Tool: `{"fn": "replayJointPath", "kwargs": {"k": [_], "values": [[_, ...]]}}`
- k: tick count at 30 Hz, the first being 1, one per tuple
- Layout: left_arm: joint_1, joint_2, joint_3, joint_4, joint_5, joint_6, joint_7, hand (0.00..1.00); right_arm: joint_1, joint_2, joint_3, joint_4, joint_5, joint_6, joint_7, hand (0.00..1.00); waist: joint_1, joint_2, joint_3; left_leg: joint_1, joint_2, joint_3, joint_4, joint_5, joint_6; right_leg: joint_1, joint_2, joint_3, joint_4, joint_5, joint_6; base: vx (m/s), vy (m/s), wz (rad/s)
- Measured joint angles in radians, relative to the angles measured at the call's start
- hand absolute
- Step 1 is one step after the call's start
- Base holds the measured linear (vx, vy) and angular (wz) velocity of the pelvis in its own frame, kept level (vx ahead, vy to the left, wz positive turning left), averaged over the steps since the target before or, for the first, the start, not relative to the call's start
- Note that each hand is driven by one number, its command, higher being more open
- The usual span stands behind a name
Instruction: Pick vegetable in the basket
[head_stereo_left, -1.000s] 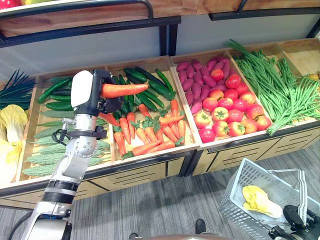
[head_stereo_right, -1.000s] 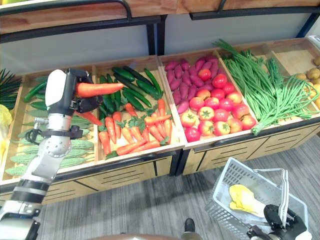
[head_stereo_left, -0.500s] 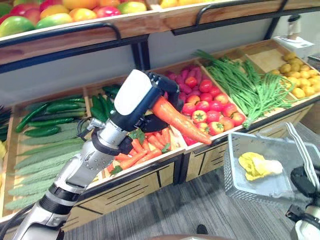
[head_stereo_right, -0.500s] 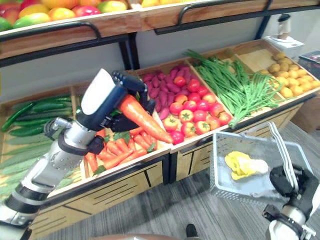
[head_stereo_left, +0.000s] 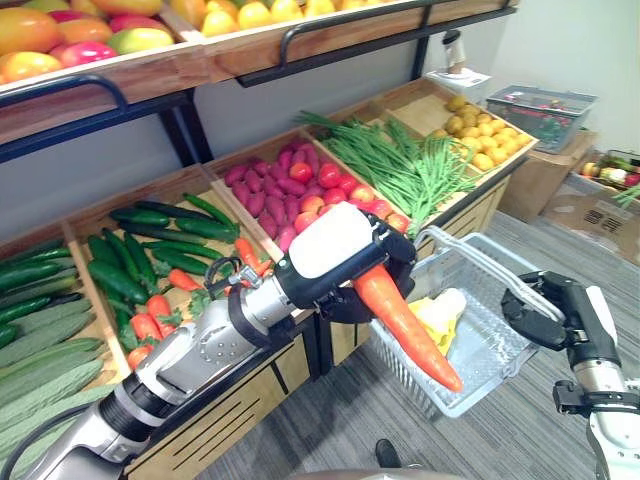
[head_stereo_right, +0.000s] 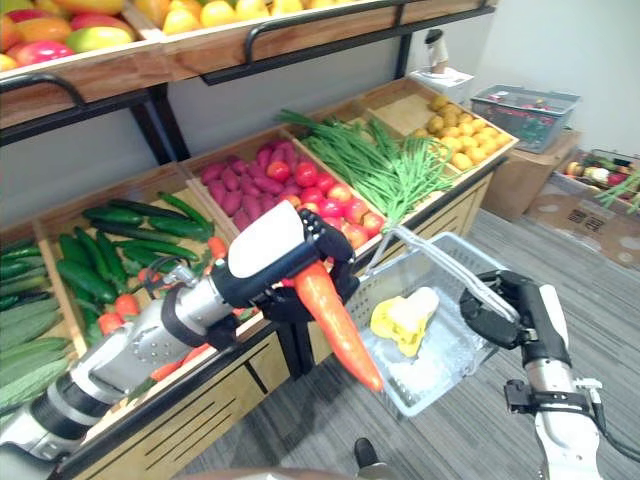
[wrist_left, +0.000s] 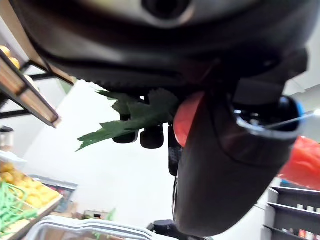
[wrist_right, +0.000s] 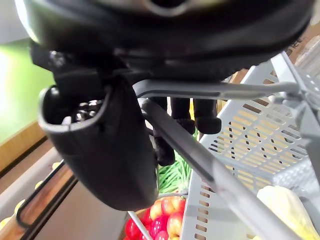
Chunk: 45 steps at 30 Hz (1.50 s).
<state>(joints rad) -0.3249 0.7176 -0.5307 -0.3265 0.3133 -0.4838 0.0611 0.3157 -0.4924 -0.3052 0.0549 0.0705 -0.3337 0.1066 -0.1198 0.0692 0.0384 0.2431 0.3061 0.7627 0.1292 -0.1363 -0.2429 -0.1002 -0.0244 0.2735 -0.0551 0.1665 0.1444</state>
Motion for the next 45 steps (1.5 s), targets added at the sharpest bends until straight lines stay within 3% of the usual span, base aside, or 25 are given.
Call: {"fn": "replayJointPath", "kwargs": {"k": [5, 17, 30, 40, 45], "values": [[-0.025, -0.029, -0.09, 0.017, 0.001, -0.003, 0.0, 0.0, 0.007, -0.069, 0.036, -0.063, 0.011, 0.0, 0.084, 0.0, -0.02, 0.007, 0.004, 0.026, -0.002, 0.045, 0.006, -0.003, -0.005, -0.005, 0.018, 0.028, 0.0, 0.006, -0.003, 0.0, 0.021, -0.26], [-0.083, -0.133, -0.308, 0.17, 0.004, 0.039, -0.009, 0.0, -0.019, -0.133, 0.152, -0.12, 0.014, 0.0, 0.15, 0.0, -0.06, 0.003, 0.006, 0.054, -0.001, 0.105, 0.006, -0.001, -0.009, -0.029, 0.048, 0.079, 0.017, 0.018, -0.013, 0.03, 0.021, -0.16], [-0.087, -0.22, -0.403, 0.42, 0.052, 0.124, -0.03, 0.0, -0.075, -0.141, 0.174, -0.129, 0.052, -0.001, 0.197, 0.0, -0.108, -0.013, 0.011, 0.08, -0.021, 0.173, 0.002, -0.001, -0.009, -0.067, 0.07, 0.144, 0.062, 0.012, -0.007, 0.03, 0.016, -0.16], [-0.082, -0.246, -0.407, 0.578, 0.091, 0.173, -0.03, 0.0, -0.075, -0.191, 0.173, -0.128, 0.052, -0.007, 0.203, 0.0, -0.122, -0.022, 0.001, 0.073, -0.025, 0.184, 0.012, -0.001, -0.009, -0.092, 0.066, 0.146, 0.086, 0.01, -0.009, 0.01, 0.001, -0.03], [-0.066, -0.259, -0.386, 0.635, 0.128, 0.228, -0.03, 0.0, -0.075, -0.192, 0.166, -0.128, 0.052, -0.008, 0.229, 0.0, -0.135, -0.025, -0.001, 0.068, -0.025, 0.185, 0.015, -0.001, -0.009, -0.1, 0.068, 0.147, 0.093, 0.01, -0.008, 0.0, 0.0, 0.0]]}}
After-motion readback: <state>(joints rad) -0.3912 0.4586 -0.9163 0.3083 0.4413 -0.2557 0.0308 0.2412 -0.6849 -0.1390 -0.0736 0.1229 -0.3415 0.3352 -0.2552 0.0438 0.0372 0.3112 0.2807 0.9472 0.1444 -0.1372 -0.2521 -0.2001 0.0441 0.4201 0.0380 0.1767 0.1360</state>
